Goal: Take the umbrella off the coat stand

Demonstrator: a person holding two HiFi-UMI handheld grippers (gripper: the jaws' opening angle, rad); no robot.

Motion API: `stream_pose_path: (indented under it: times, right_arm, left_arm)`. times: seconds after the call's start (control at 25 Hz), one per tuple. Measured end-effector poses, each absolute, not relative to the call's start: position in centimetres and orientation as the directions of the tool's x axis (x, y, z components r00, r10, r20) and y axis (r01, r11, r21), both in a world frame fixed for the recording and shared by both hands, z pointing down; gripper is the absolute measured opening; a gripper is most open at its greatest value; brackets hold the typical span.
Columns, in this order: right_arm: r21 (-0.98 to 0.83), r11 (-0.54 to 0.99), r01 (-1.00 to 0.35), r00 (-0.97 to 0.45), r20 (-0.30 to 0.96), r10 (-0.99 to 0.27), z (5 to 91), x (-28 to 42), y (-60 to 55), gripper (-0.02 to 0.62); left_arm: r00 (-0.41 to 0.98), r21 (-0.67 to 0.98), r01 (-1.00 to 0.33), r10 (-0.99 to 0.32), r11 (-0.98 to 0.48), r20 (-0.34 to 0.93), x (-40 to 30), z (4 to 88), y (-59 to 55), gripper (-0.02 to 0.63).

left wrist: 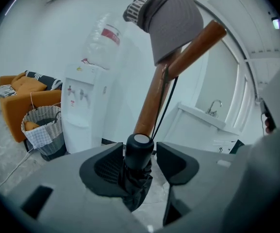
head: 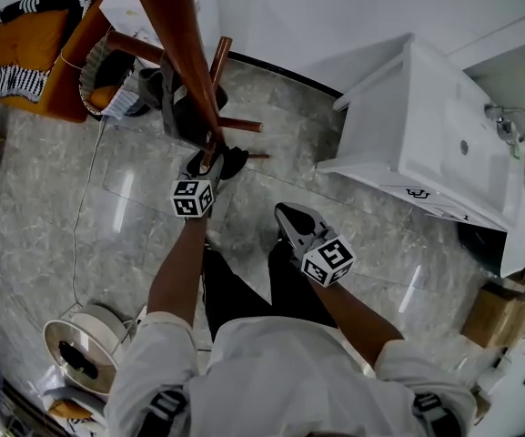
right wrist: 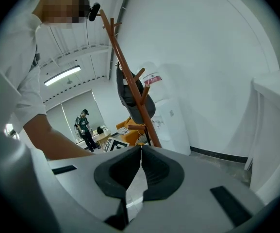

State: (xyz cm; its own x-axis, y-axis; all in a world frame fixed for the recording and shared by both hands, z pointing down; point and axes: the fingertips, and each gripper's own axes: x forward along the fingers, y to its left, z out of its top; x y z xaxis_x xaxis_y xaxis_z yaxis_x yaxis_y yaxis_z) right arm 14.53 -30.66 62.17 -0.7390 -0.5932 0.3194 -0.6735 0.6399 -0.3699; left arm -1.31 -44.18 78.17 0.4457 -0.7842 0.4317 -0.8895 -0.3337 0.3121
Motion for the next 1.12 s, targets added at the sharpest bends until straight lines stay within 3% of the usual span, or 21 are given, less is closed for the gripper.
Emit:
stream_pose_path:
  times: [0.6,1.12]
  right_arm:
    - [-0.344,0.628,-0.698,-0.716,0.354,-0.602,62.3,16.1,-29.7,0.015]
    - [-0.34,0.659,-0.671,-0.741,0.327,-0.586,60.7,14.4,-29.4,0.015]
  left_arm:
    - [0.447,0.273,-0.893,-0.776,-0.358,0.445,-0.3,78.5,-44.9,0.21]
    - [0.51,0.269,-0.86,-0.75,-0.434,0.422,0.1,73.3,-42.6,0.207]
